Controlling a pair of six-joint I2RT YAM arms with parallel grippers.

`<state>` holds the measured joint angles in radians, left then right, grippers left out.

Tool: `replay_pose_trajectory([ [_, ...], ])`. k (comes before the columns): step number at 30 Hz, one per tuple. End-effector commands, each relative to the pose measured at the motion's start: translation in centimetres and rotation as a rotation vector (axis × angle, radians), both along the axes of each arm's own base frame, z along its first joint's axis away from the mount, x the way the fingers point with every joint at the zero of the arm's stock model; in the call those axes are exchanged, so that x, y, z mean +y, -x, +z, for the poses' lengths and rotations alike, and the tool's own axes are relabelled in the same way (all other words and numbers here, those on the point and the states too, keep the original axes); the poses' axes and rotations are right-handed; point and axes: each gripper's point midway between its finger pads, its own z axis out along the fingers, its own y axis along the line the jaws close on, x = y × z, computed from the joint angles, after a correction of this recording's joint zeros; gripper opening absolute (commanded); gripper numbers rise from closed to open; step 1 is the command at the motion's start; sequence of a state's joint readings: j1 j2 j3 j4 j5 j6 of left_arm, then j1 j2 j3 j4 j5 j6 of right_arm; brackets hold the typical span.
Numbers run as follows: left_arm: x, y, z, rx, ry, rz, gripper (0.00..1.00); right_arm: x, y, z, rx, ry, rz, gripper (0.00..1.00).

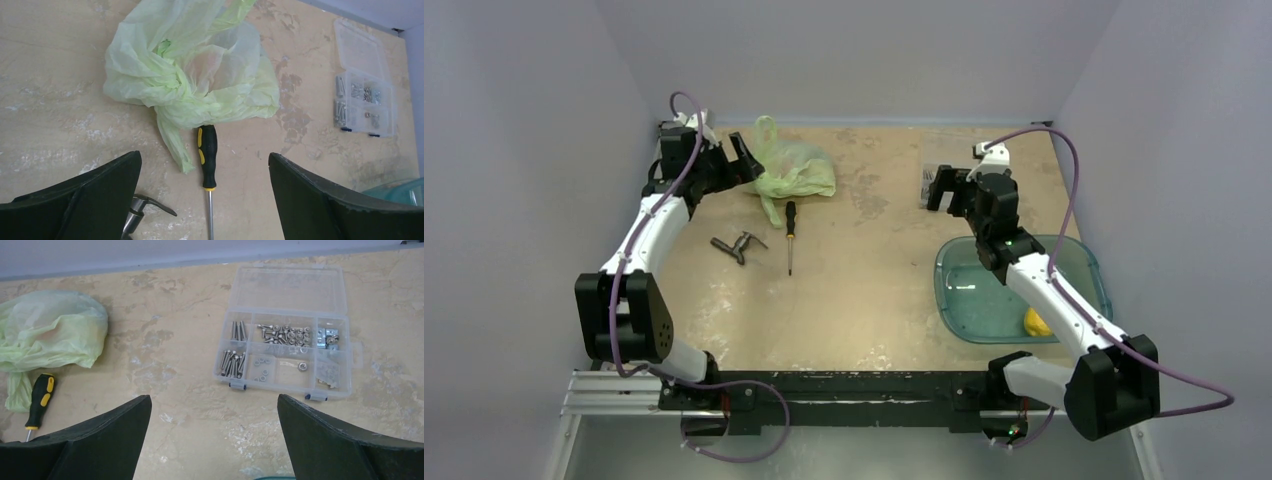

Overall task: Take the fake fruits out of the plastic bag
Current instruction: Pick up the plastic bag at the center of the board.

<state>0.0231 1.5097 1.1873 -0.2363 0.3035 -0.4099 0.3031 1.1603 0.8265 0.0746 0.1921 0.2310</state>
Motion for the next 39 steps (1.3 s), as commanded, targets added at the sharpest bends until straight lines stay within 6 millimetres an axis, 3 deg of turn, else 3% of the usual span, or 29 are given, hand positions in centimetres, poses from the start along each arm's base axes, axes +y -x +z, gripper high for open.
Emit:
replay_pose_trajectory([
  [1,-1.2,-0.6,1.4,-0.023,0.014,-0.049,0.99,0.7,-0.6,1.5,-0.037,-0.022,0.013,0.99],
  [8,-1.5,-1.4,-1.2,0.064,0.033,-0.063,0.98,4.2,-0.1,1.2,-0.037,-0.018,0.174,0.99],
  [15,0.7,-3.5,-4.4,0.246,0.025,0.133,0.98,4.7,-0.1,1.1,-0.028,-0.023,0.195,0.99],
  [22,-2.0,-4.8,-7.4,0.302,0.013,0.078,0.98,4.7,0.2,1.2,-0.028,-0.025,0.197,0.99],
  [23,-2.2,-5.0,-7.7,0.309,0.012,0.075,0.98,4.7,0.2,1.3,-0.031,-0.026,0.199,0.99],
  [24,-1.8,-6.5,-7.5,0.264,0.011,0.117,1.00,4.7,0.3,1.3,-0.033,-0.026,0.198,0.99],
  [30,-2.1,-8.6,-8.8,0.229,-0.018,0.067,0.90,4.5,0.2,1.2,-0.029,-0.020,0.193,0.99],
  [32,-2.3,-9.3,-8.9,0.229,-0.016,0.040,0.78,4.6,0.2,1.1,-0.026,-0.021,0.197,0.99],
  [37,-4.2,-10.0,-8.6,0.227,0.061,-0.059,0.30,4.9,0.1,0.6,-0.013,-0.021,0.209,0.99],
  [39,-4.6,-10.1,-7.5,0.194,0.075,-0.077,0.23,5.0,0.0,0.3,-0.003,-0.022,0.214,0.99],
])
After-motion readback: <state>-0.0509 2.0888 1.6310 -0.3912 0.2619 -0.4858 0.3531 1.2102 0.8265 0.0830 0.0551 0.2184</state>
